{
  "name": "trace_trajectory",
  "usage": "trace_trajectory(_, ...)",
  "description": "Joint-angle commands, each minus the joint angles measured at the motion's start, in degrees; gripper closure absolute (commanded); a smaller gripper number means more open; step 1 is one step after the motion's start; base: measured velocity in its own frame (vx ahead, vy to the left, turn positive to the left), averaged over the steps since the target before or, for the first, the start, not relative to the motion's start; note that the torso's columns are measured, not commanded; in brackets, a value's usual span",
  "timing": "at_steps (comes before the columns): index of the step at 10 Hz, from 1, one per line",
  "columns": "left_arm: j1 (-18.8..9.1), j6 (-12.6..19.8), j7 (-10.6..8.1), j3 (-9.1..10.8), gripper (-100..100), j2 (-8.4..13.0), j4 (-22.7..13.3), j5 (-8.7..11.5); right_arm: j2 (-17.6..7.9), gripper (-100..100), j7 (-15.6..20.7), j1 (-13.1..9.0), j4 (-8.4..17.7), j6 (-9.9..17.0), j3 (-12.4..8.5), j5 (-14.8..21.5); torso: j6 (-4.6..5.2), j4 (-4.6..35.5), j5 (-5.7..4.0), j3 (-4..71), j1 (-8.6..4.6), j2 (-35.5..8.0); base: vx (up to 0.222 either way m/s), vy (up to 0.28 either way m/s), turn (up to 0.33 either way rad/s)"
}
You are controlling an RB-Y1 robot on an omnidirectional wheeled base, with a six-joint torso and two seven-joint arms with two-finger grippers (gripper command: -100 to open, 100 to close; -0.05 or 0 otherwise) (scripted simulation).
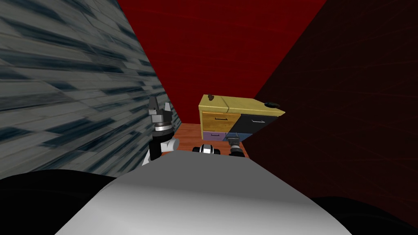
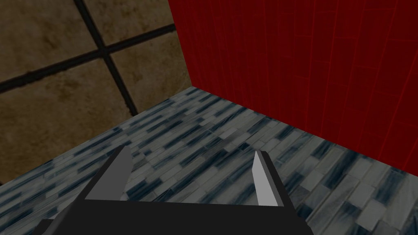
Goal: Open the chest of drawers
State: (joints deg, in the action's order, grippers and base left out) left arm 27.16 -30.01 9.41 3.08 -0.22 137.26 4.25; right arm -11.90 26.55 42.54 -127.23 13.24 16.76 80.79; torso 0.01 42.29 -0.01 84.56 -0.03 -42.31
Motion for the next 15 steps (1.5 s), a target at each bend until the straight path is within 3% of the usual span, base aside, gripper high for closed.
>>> trace_trajectory(1, 0.0, 0.0, 0.0, 0.0, 0, 0.0, 0.0, 0.0, 0.2, -100, 0.2, 0.3, 0.9, 1.8, 0.5, 4.8, -0.03, 0.0, 0.01, 0.0, 0.07, 0.0, 0.035, 0.023, 0.042)
trace_trajectory(2, 0.0, 0.0, 0.0, 0.0, 0, 0.0, 0.0, 0.0, 0.2, -100, 0.2, 0.3, 0.9, 1.8, 0.5, 5.8, 0.0, 0.0, 0.01, 0.0, 0.04, 0.1, 0.018, 0.006, -0.026)
trace_trajectory(3, 0.0, 0.0, 0.0, 0.0, 0, 0.0, 0.0, 0.0, 0.2, -100, 0.7, 0.5, 1.8, 3.8, 1.1, 7.6, 0.0, 0.0, -0.01, 0.0, -0.02, 0.0, 0.036, 0.016, 0.089)
trace_trajectory(5, 0.0, 0.0, 0.0, 0.0, 0, 0.0, 0.0, 0.0, 0.2, -100, 0.7, 0.5, 1.8, 3.8, 1.1, 10.4, -0.01, 0.0, 0.01, 0.0, 0.05, 0.0, 0.027, 0.017, 0.029)
trace_trajectory(6, 0.0, 0.0, 0.0, 0.0, 0, 0.0, 0.0, 0.0, 0.2, -100, 1.1, 0.6, 2.8, 5.7, 1.6, 12.5, 0.0, 0.0, 0.01, 0.0, 0.03, 0.0, 0.033, 0.028, 0.087)
trace_trajectory(8, 0.0, 0.0, 0.0, 0.0, 0, 0.0, 0.0, 0.0, 0.2, -100, 1.1, 0.6, 2.8, 5.7, 1.6, 14.9, -0.01, 0.0, 0.01, 0.0, 0.04, 0.0, 0.029, 0.015, 0.029)
trace_trajectory(11, 0.0, 0.0, 0.0, 0.0, 0, 0.0, 0.0, 0.0, 0.3, -100, 1.8, 0.6, 4.9, 9.6, 2.5, 20.7, 0.0, 0.0, 0.01, 0.0, 0.04, 0.0, 0.04, 0.022, 0.077)
trace_trajectory(13, 0.0, 0.0, 0.0, 0.0, 0, 0.0, 0.0, 0.0, 0.3, -100, 1.8, 0.6, 4.9, 9.6, 2.5, 23.6, 0.0, 0.0, 0.02, 0.0, 0.06, 0.0, 0.037, 0.022, 0.026)
trace_trajectory(14, 0.0, 0.0, 0.0, 0.0, 0, 0.0, 0.0, 0.0, 0.4, -100, 2.0, 0.5, 6.0, 11.4, 3.0, 25.6, 0.0, 0.0, 0.0, 0.0, -0.01, 0.0, 0.053, 0.022, 0.09)
trace_trajectory(15, 0.0, 0.0, 0.0, 0.0, 0, 0.0, 0.0, 0.0, 0.4, -100, 2.0, 0.5, 6.0, 11.4, 3.0, 27.4, -0.03, 0.0, 0.0, 0.0, 0.02, 0.1, 0.048, 0.016, 0.056)
